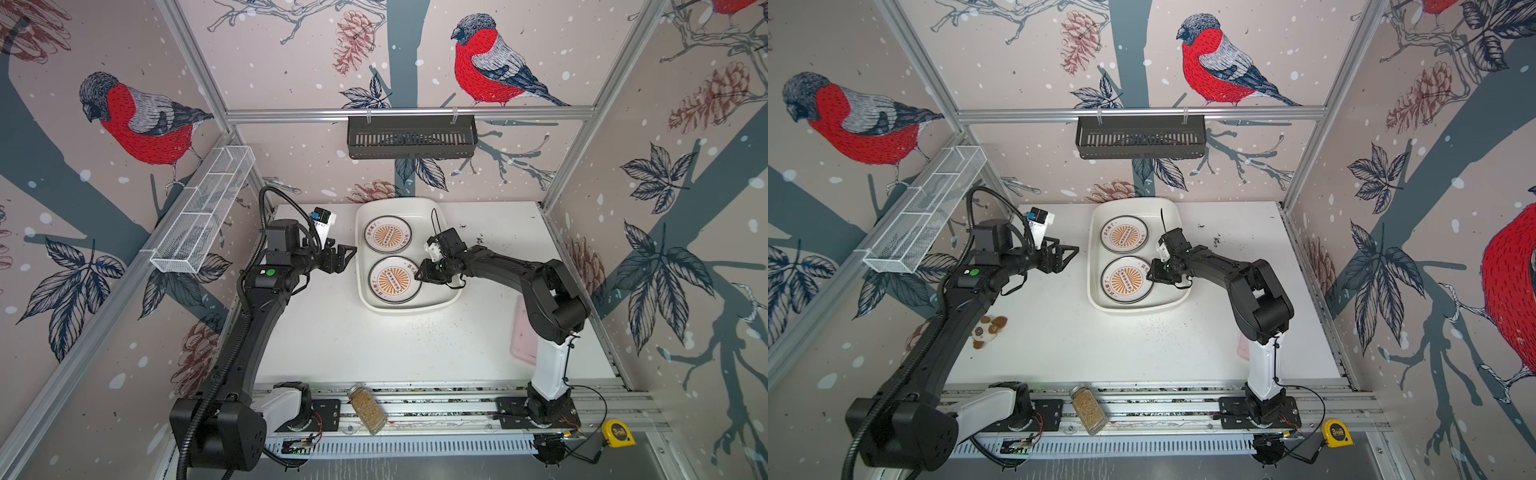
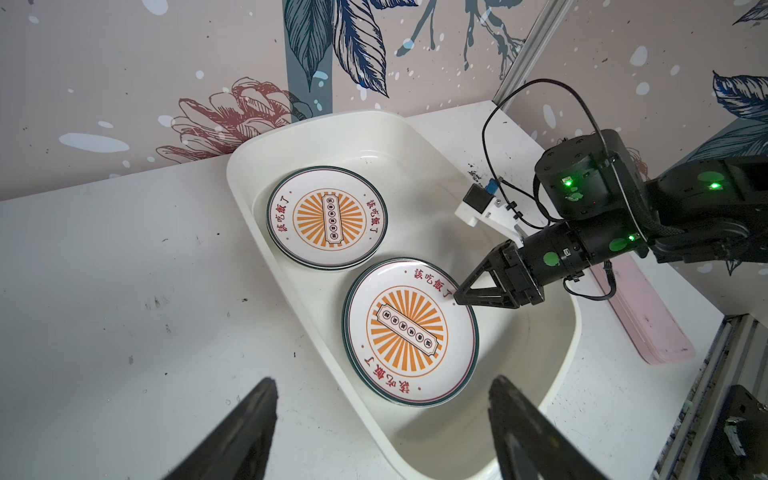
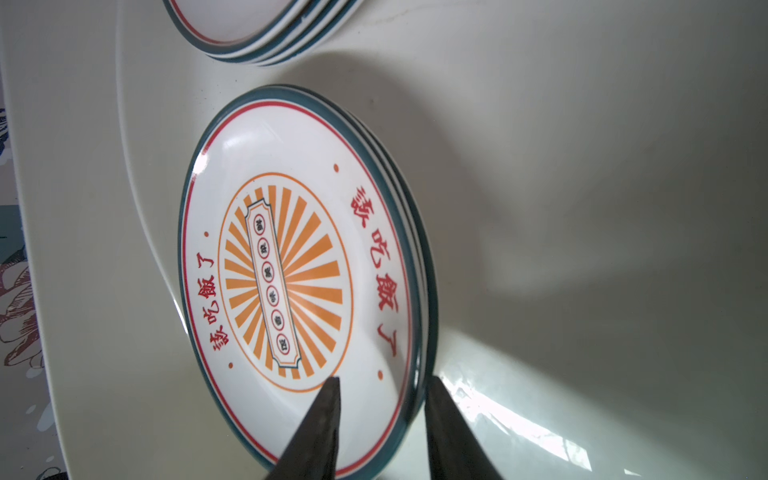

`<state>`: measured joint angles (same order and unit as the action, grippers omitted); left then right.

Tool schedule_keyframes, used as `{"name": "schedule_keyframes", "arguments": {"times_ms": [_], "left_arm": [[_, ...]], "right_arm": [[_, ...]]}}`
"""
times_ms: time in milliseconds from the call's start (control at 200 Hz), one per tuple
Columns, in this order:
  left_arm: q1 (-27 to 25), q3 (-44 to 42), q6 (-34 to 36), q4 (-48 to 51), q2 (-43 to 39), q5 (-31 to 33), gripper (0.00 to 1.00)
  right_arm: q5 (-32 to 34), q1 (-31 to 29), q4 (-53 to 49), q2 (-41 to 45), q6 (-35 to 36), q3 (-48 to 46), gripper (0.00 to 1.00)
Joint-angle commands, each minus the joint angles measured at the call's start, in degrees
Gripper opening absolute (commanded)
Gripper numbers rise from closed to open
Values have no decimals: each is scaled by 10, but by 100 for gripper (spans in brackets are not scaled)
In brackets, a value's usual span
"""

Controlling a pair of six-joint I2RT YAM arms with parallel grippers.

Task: Place the plates into the plastic bin on the countertop

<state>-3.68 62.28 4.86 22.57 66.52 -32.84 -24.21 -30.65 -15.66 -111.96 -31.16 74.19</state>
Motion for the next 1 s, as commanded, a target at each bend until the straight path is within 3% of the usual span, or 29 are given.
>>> {"name": "schedule_keyframes", "arguments": {"times_ms": [0,235,475,750,996], "left_arm": [[0,2,8,-10,-3,-3,80],[1,4,10,-9,-3,0,82],[0,4,22,-16,-12,51,98],[0,0,36,-20,-12,119,98],[1,-37,-2,-88,-40,193,98]], "right_arm": [[-4,0,9,-1,5,5,36],[-1,0,0,0,9,13,38],[46,15,3,27,0,17,42],[78,31,80,122,0,0,46],[151,66,162,247,26,-83,59]]}}
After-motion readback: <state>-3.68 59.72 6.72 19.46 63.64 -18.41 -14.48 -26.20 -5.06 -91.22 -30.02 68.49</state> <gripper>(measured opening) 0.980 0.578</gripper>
